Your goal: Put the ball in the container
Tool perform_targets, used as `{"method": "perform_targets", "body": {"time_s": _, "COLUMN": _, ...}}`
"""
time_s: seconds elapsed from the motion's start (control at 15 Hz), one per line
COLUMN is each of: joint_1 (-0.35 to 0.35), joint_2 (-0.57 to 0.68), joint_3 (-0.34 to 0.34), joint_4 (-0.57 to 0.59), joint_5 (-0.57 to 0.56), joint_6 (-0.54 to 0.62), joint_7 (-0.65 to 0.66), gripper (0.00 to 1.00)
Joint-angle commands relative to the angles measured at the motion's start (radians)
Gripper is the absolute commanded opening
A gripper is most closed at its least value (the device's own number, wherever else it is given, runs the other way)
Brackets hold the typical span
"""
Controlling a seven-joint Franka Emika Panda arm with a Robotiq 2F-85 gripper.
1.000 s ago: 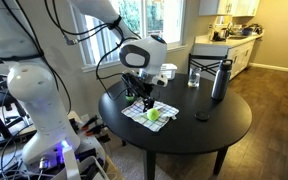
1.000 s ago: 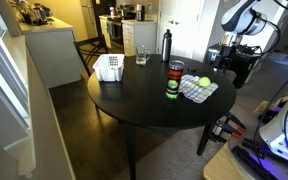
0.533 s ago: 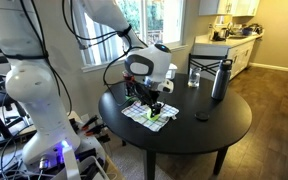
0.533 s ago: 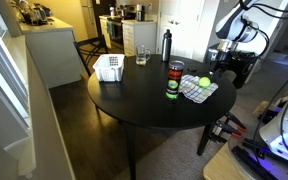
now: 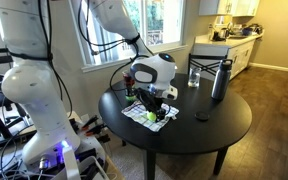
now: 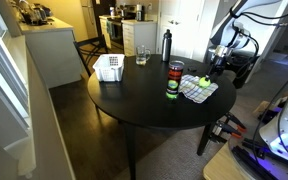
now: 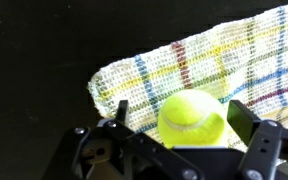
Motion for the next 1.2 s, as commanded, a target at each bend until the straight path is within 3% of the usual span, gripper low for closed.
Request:
{"method": "perform_targets", "body": {"time_s": 0.0, "joint_1": -0.064, "joint_2": 0.037, "joint_3": 0.051, "joint_4": 0.019, "joint_5": 0.045, "joint_6": 0.042, "joint_7": -0.073, "gripper": 1.00}}
{"method": "perform_targets", "body": {"time_s": 0.33, "joint_1": -0.116, "joint_2": 0.022, "joint_3": 0.107, "joint_4": 0.018, "joint_5": 0.155, "joint_6": 0.062, "joint_7": -0.232, "gripper": 1.00}}
{"method": "perform_targets", "body": {"time_s": 0.67, "joint_1": -0.115, "joint_2": 0.026, "joint_3": 0.119, "joint_4": 0.027, "joint_5": 0.288, "joint_6": 0.056, "joint_7": -0.386, "gripper": 1.00}}
{"method": "perform_targets", "body": {"time_s": 1.07, "joint_1": -0.107, "joint_2": 0.044, "joint_3": 0.100, "joint_4": 0.028, "joint_5": 0.322, "joint_6": 0.050, "joint_7": -0.433, "gripper": 1.00}}
{"method": "perform_targets", "body": {"time_s": 1.13, "joint_1": -0.109, "joint_2": 0.047, "joint_3": 0.100, "joint_4": 0.029, "joint_5": 0.322, "joint_6": 0.047, "joint_7": -0.438, "gripper": 0.96}}
